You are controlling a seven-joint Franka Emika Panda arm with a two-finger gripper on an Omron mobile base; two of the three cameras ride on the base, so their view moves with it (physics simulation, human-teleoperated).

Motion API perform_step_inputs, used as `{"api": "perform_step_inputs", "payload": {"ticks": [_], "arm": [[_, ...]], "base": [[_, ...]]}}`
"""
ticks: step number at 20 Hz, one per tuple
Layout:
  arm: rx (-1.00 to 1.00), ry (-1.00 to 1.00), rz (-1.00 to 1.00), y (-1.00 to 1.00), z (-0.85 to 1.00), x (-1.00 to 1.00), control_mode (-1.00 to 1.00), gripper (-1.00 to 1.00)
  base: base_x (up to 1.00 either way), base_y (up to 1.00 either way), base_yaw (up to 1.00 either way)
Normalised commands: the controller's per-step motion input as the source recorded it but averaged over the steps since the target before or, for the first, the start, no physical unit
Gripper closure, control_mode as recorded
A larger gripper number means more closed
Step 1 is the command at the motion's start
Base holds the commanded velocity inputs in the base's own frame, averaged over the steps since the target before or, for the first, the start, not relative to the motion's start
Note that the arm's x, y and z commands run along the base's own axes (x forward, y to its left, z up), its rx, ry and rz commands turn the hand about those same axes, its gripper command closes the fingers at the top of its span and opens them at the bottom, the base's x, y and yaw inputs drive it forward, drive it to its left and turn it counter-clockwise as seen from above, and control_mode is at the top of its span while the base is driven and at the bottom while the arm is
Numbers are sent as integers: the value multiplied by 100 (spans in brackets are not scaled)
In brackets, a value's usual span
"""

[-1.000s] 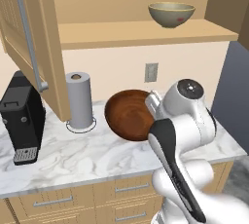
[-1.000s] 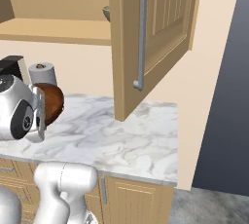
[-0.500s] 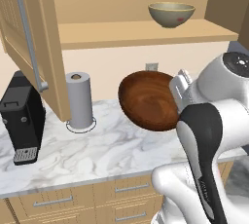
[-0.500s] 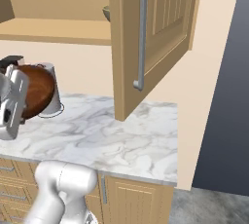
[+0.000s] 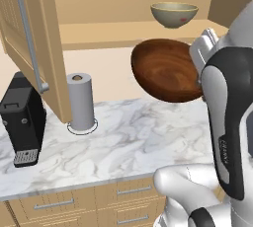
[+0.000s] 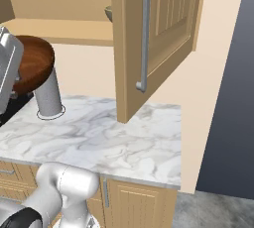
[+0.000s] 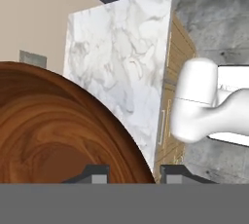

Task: Open the cabinet. Pick the bowls from the counter and place them in the cabinet. Then close the cabinet.

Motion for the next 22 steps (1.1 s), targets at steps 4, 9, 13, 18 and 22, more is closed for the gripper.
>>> {"api": "perform_step_inputs", "payload": {"ticks": [4, 9, 13, 18, 22], "arm": [[-1, -27, -3, 0, 35, 0, -100, 100], [0, -29, -5, 0, 12, 10, -100, 100], [0, -25, -5, 0, 13, 21, -100, 100], [0, -9, 0, 0, 23, 26, -100, 100], [0, 0, 0, 0, 37, 32, -100, 100]], "base": [[0, 0, 0], [0, 0, 0], [0, 0, 0], [0, 0, 0], [0, 0, 0]]}}
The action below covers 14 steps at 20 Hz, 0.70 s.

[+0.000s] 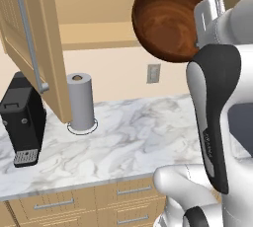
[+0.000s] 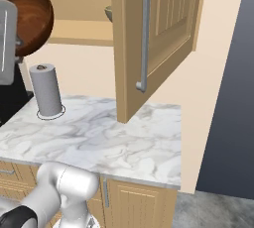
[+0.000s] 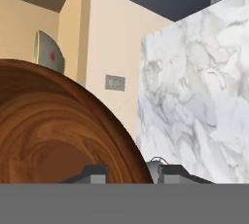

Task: Open the cabinet. Pick the bowls from the counter and place them in the cabinet. Then close the cabinet.

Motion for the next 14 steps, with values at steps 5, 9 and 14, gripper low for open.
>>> {"api": "perform_step_inputs", "payload": {"ticks": [5, 9, 14], "arm": [[0, 0, 0, 2, 31, 39, -100, 100], [0, 0, 0, 11, 7, 47, -100, 100], [0, -2, 0, 25, -14, 50, -100, 100]], "base": [[0, 0, 0], [0, 0, 0], [0, 0, 0]]}}
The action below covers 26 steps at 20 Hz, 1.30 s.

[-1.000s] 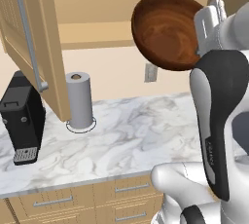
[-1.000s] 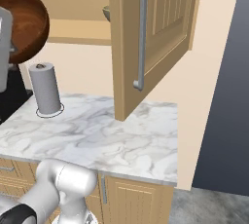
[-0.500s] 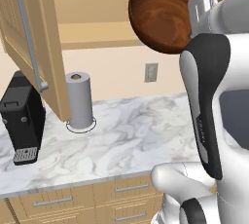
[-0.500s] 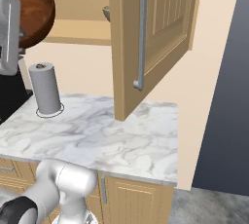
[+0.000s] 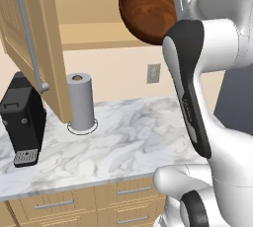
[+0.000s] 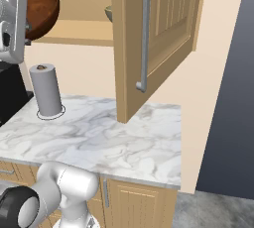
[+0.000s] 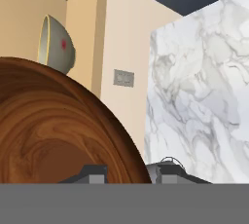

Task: Open the cabinet. Pick the bowls from the counter and place them in the cabinet. Then close the cabinet.

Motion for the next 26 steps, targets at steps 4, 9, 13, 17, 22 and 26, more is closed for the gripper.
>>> {"api": "perform_step_inputs", "payload": {"ticks": [4, 9, 13, 17, 22, 26], "arm": [[0, -4, 0, 31, -24, 64, -100, 100], [1, -6, 0, 34, -22, 71, -100, 100], [1, -7, 0, 21, -18, 72, -100, 100], [0, 0, 0, 13, 0, 79, -100, 100], [0, 0, 0, 13, 0, 69, -100, 100], [0, 8, 0, 13, 0, 64, -100, 100]], "base": [[0, 0, 0], [0, 0, 0], [0, 0, 0], [0, 0, 0], [0, 0, 0], [0, 0, 0]]}}
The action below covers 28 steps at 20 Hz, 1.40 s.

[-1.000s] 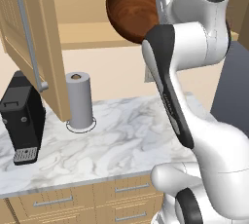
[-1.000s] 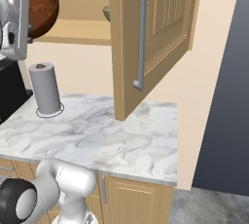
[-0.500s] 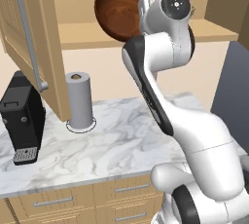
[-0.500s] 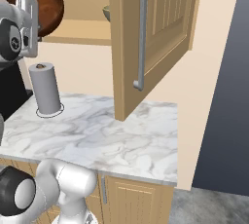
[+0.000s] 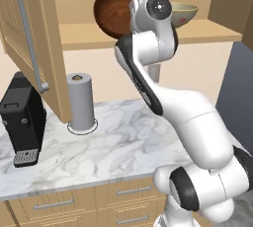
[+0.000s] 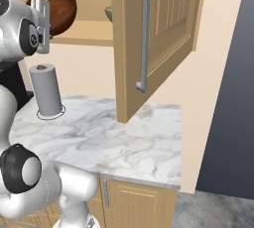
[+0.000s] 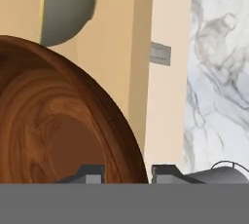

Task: Open the cabinet. Pick the bowls from the counter and place them in the cabinet. Then close the cabinet.

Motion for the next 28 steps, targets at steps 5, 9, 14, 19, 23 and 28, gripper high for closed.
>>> {"api": "perform_step_inputs", "payload": {"ticks": [5, 9, 14, 19, 23, 28], "arm": [[0, 13, 0, 16, 0, 66, -100, 100], [0, 7, 0, 17, 0, 65, -100, 100], [0, 1, 0, 22, 0, 68, -100, 100], [0, 1, 0, 23, -12, 53, -100, -100], [0, -1, 0, 3, 0, 7, -100, -100], [0, -7, 0, 1, 0, -20, -100, -100]], "base": [[0, 0, 0], [0, 0, 0], [0, 0, 0], [0, 0, 0], [0, 0, 0], [0, 0, 0]]}}
